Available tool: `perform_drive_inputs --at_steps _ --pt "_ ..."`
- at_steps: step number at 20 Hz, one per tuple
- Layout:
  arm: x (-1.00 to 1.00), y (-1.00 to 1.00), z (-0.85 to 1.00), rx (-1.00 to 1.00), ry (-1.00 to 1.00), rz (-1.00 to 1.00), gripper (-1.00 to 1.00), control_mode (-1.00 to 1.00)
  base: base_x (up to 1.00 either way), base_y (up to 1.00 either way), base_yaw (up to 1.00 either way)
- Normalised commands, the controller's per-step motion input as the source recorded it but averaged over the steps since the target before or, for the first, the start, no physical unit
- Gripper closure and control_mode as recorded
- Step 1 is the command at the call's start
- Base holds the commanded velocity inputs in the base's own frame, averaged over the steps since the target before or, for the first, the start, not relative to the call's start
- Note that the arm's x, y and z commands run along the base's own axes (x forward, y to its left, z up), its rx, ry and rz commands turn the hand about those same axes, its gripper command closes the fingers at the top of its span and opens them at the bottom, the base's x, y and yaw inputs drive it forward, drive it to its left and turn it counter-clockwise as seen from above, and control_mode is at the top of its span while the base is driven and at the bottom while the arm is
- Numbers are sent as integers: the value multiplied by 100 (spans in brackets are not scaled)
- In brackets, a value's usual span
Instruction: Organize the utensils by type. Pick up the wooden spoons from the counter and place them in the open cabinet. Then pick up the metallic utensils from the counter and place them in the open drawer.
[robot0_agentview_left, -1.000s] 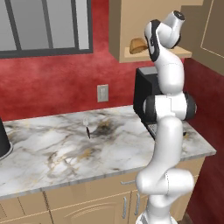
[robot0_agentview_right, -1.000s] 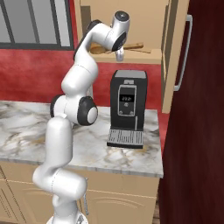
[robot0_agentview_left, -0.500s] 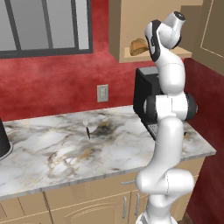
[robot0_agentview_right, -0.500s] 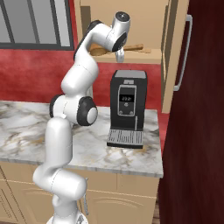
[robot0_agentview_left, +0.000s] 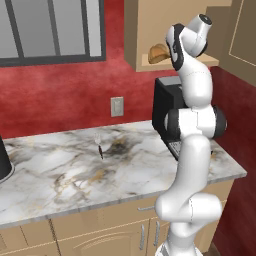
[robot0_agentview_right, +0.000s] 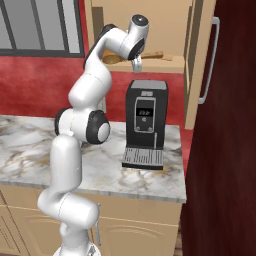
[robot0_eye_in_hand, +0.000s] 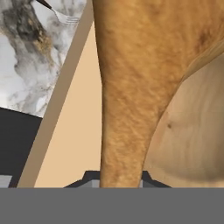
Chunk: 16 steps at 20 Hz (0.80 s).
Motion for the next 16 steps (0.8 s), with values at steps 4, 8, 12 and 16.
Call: perform_drive_inputs --at_steps 4,8,12,16 --pt "30 18 -45 0 1 -1 -100 -100 0 0 0" --pt "20 11 -41 3 0 -1 -100 -100 0 0 0" --pt "15 10 -39 4 0 0 -100 -100 0 0 0" --pt "7 5 -34 5 0 0 -100 -100 0 0 0"
